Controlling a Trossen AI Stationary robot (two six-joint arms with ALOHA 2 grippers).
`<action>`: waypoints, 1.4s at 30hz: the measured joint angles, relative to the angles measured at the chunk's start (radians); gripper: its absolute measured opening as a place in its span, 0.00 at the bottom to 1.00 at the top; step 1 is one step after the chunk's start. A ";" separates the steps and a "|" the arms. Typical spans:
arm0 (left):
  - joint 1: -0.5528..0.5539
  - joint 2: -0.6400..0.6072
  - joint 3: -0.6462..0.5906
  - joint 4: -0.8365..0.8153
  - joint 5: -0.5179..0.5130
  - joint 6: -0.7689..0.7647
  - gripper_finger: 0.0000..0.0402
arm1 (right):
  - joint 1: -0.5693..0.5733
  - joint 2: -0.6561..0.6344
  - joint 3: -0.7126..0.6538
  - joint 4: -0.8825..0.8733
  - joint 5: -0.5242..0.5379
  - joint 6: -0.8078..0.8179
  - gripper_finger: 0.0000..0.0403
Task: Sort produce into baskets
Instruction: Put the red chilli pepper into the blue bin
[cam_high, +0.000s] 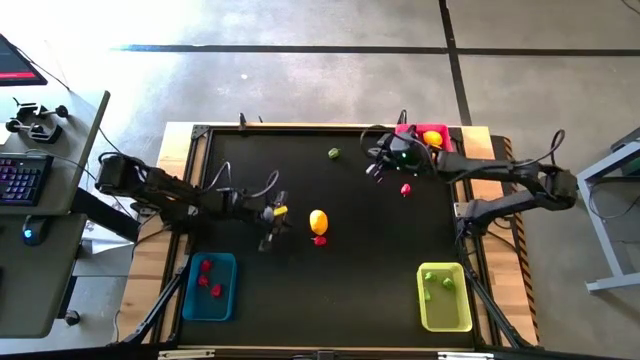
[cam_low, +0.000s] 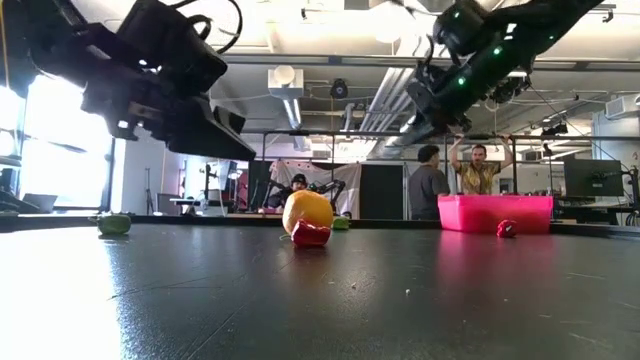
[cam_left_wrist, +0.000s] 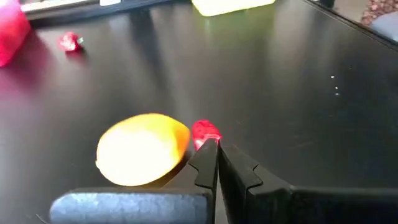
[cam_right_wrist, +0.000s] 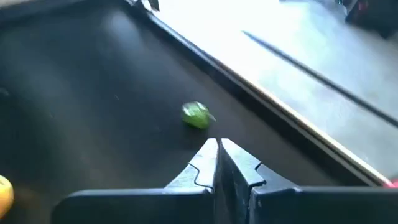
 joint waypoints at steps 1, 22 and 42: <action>-0.014 0.012 0.005 -0.001 -0.022 -0.020 0.00 | 0.014 -0.001 -0.004 0.026 0.012 0.000 0.02; -0.076 0.375 0.189 -0.003 -0.181 -0.068 0.26 | 0.063 -0.001 -0.007 0.128 0.027 -0.030 0.00; -0.087 0.379 0.216 -0.037 -0.163 0.012 0.00 | 0.064 -0.001 -0.007 0.129 0.035 -0.030 0.00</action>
